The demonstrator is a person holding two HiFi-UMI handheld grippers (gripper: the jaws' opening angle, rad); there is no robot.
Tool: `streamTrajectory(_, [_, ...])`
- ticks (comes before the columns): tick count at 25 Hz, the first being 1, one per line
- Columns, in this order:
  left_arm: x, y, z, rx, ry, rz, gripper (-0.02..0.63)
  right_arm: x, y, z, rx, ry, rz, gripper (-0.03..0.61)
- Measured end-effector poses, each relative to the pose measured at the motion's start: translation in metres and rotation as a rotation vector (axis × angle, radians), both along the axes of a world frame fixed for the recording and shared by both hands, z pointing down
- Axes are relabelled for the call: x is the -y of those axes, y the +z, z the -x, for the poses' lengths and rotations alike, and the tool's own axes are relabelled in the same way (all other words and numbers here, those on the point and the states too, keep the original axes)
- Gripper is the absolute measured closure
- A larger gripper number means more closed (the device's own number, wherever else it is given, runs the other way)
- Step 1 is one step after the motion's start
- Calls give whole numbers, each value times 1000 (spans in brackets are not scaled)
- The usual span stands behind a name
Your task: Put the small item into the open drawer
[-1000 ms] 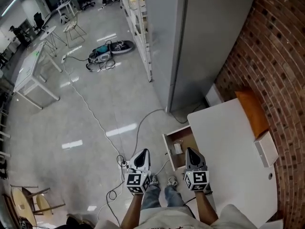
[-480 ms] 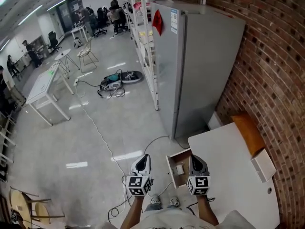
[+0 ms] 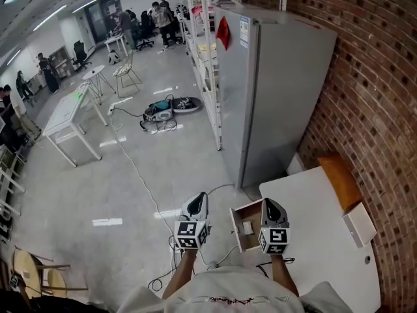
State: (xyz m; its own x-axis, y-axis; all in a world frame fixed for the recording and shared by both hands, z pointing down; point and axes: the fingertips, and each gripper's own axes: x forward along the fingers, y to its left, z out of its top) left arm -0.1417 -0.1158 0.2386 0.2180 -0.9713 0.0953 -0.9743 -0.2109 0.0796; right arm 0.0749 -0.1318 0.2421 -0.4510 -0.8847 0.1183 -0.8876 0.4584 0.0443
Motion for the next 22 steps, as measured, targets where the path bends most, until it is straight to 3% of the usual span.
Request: streamTrajectory(22, [0,-1,1,23,18,0,604,12,-3,1,-1,32,-1,566])
